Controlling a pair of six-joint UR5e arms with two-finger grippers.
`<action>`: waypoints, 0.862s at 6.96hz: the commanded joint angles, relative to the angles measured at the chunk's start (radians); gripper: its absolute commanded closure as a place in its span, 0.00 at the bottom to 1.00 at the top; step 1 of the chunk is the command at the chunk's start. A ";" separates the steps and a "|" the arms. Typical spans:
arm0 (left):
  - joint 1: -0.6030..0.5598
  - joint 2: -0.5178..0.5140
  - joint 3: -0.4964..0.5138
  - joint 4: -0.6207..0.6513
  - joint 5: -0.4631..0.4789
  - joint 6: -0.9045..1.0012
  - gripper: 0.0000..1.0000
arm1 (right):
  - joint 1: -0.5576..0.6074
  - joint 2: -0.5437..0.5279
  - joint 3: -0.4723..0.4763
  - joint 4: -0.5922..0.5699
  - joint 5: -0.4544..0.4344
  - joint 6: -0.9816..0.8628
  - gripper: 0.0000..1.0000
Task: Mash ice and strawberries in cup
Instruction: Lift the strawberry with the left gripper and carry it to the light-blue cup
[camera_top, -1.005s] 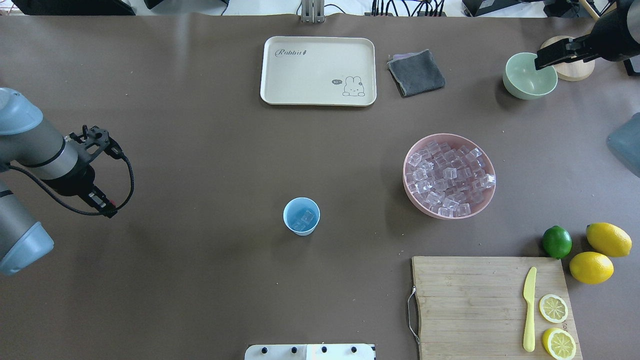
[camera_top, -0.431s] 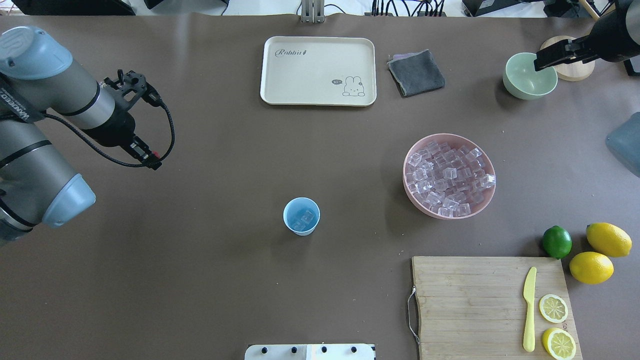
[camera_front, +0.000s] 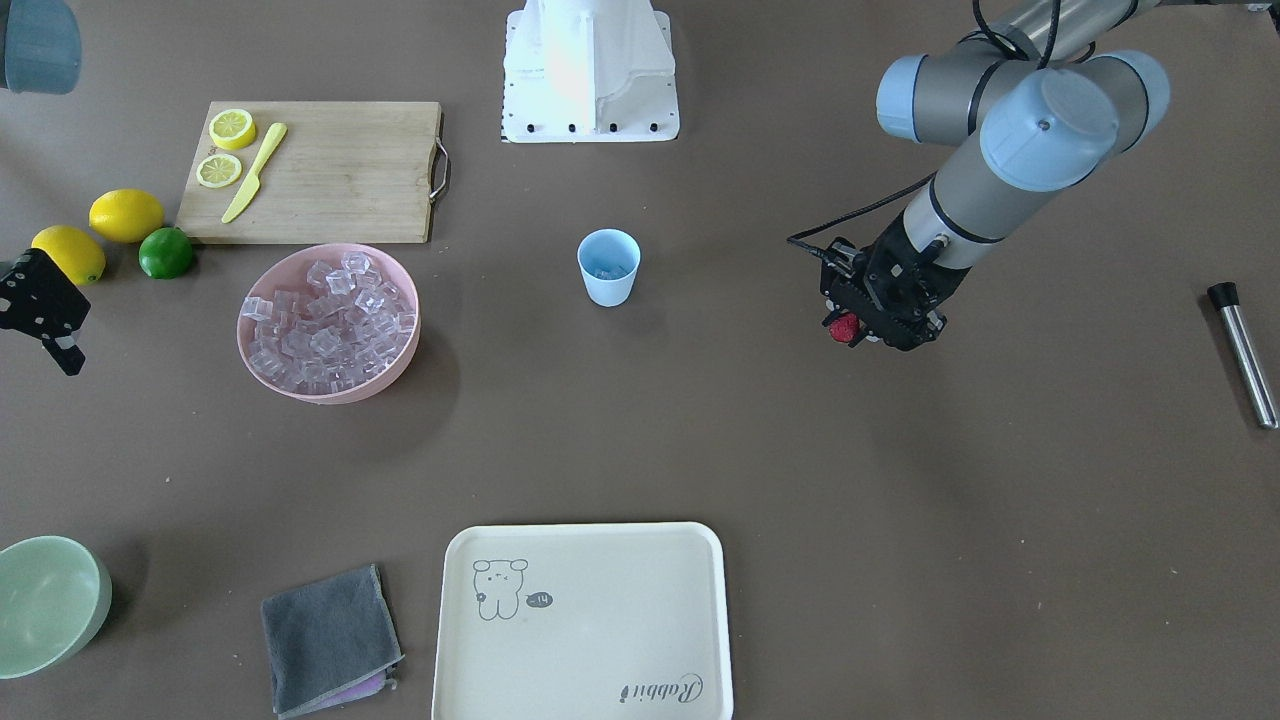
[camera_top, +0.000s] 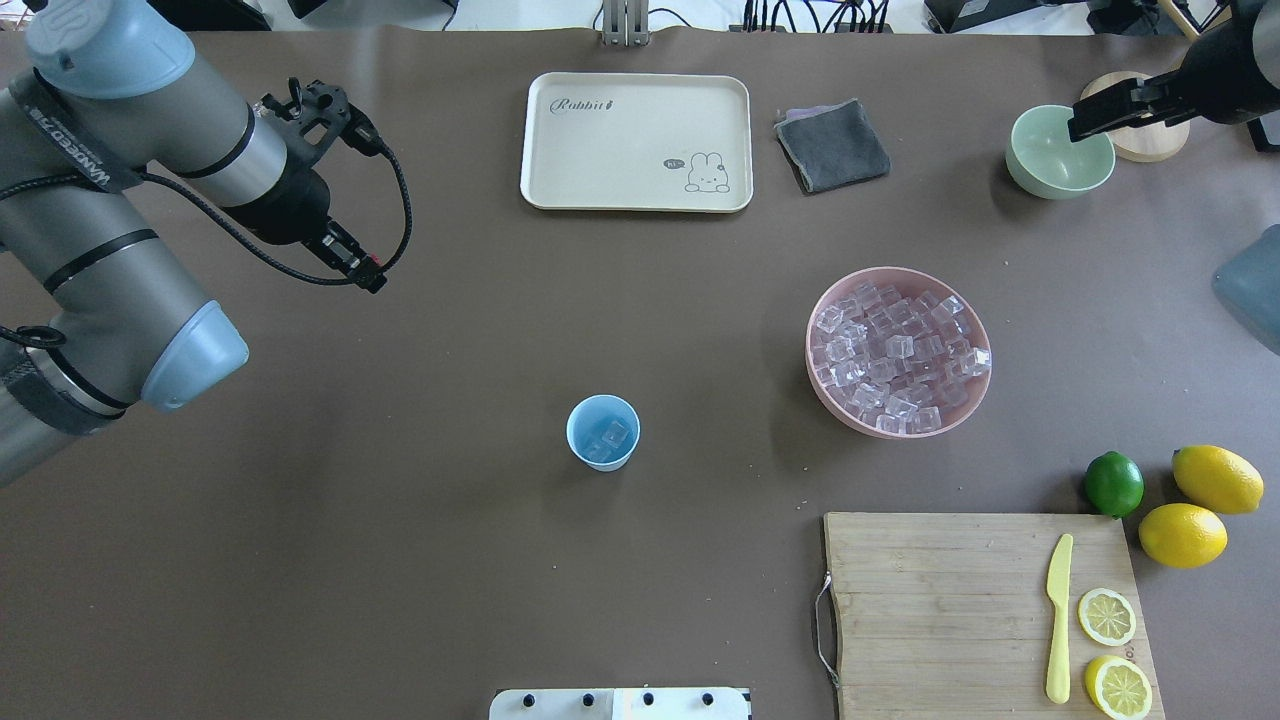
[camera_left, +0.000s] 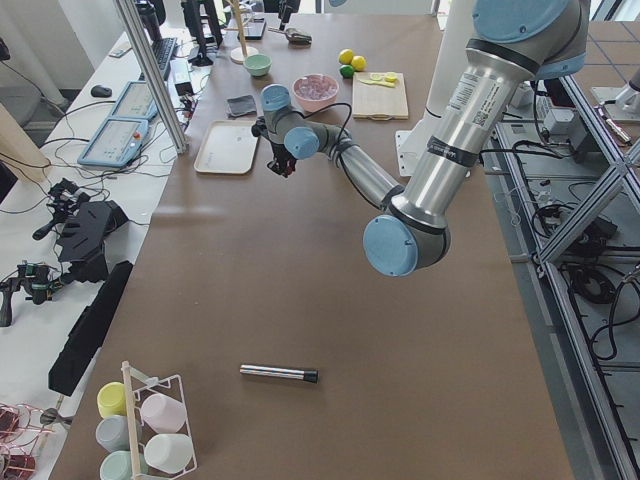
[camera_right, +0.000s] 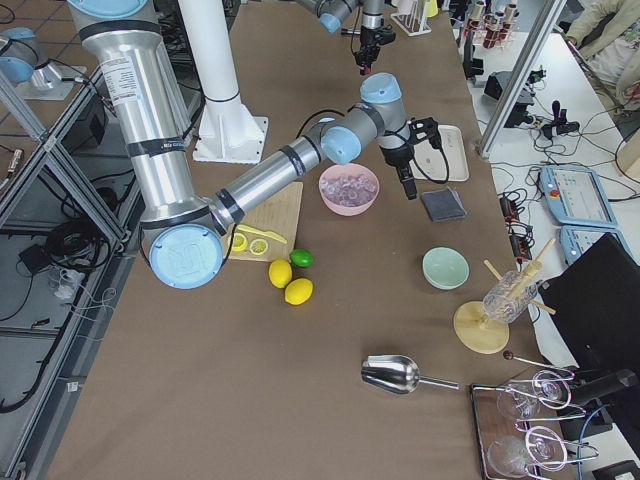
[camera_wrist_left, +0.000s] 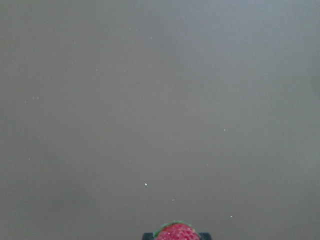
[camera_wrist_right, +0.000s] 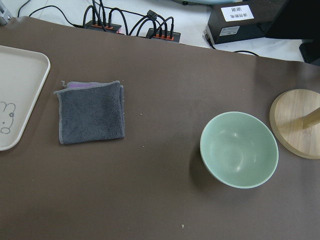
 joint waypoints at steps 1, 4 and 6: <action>0.001 -0.053 0.002 -0.007 -0.005 -0.026 1.00 | 0.000 0.001 -0.004 0.000 0.000 0.002 0.00; 0.077 -0.061 -0.001 -0.139 -0.008 -0.043 1.00 | -0.002 -0.001 0.001 0.000 -0.002 0.005 0.00; 0.160 -0.059 0.008 -0.280 -0.005 -0.153 1.00 | 0.000 -0.001 0.003 0.000 -0.002 0.005 0.00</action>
